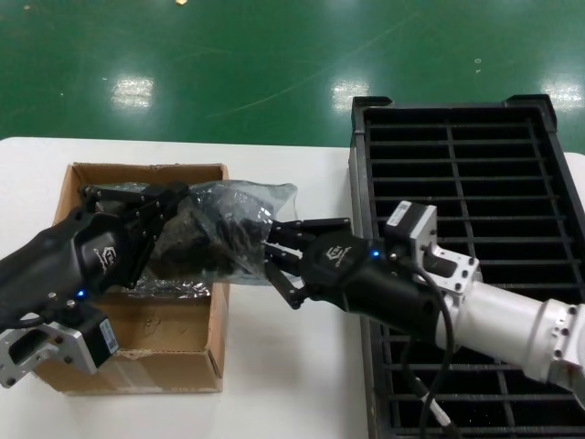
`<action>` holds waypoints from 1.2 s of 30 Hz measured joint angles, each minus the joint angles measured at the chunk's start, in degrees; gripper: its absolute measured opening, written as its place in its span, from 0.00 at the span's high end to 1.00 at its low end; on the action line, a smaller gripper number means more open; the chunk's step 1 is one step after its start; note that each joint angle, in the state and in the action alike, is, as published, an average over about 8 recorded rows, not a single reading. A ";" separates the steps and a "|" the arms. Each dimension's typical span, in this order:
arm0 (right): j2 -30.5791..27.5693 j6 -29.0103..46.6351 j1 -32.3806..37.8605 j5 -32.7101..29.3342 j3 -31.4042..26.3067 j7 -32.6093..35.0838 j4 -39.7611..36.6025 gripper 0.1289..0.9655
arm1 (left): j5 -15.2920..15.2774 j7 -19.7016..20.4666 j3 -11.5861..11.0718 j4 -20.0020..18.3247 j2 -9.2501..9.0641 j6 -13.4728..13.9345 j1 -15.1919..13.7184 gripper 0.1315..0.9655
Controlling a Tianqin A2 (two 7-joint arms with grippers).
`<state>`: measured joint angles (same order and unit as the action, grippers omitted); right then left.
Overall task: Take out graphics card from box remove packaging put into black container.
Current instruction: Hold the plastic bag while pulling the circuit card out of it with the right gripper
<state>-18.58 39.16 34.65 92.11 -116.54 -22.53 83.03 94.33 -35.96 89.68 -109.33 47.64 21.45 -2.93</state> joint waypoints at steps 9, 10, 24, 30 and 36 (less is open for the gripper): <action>-2.23 0.46 -1.56 1.69 1.09 1.99 2.46 0.94 | 0.00 0.00 0.00 0.00 0.00 0.00 0.00 0.99; -2.42 0.48 -1.71 1.82 1.17 2.24 2.58 0.94 | 0.00 0.00 0.00 0.00 0.00 0.00 0.00 0.99; -3.96 -0.47 -2.69 3.83 3.04 4.40 3.43 0.95 | 0.00 0.00 0.00 0.00 0.00 0.00 0.00 0.99; -4.66 -0.76 -3.11 4.92 3.85 4.77 5.03 0.95 | 0.00 0.00 0.00 0.00 0.00 0.00 0.00 0.99; -5.48 -0.57 -3.90 5.48 3.80 5.07 7.32 0.95 | 0.00 0.00 0.00 0.00 0.00 0.00 0.00 0.99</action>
<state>-24.06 38.59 30.75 97.59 -112.75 -17.46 90.35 94.33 -35.96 89.68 -109.33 47.64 21.45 -2.93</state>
